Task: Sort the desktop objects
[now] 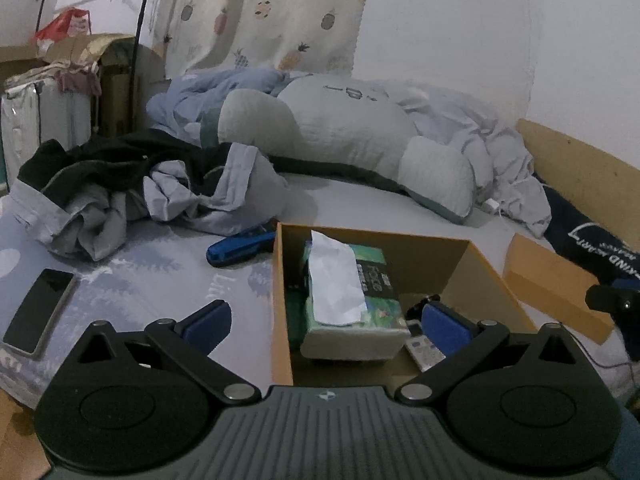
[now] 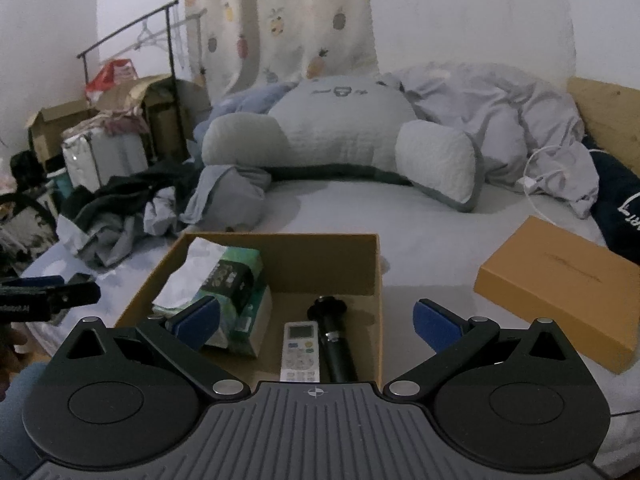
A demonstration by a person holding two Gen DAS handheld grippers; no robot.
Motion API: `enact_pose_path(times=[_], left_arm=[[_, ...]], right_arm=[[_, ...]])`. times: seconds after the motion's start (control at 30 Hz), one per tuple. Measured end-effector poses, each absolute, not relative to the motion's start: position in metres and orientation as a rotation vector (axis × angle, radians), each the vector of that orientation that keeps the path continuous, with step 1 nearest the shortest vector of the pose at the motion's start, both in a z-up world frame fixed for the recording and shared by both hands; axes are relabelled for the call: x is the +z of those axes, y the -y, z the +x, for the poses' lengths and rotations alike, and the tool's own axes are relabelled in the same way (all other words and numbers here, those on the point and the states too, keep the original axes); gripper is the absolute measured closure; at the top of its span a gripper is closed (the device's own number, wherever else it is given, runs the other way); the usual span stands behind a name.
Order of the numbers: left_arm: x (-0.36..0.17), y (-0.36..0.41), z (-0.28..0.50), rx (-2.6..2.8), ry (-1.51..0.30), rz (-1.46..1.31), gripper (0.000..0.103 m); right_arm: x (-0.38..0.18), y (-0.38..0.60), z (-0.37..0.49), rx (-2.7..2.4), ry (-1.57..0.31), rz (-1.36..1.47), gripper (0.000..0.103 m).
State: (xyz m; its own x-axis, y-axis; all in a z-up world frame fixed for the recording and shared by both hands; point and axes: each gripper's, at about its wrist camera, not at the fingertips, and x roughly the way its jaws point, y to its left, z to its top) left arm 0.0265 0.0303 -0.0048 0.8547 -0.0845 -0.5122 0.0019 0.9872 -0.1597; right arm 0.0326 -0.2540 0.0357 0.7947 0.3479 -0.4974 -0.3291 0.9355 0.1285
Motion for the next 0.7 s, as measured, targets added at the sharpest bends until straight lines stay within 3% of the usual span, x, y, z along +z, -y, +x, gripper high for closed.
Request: enact_pose_path(times=[0.7], left_arm=[[0.031,-0.08,0.132,-0.021,-0.602,-0.1,0.0]], right_arm=[[0.105,0.2,0.15,0.394,-0.574,0.01,0.0]])
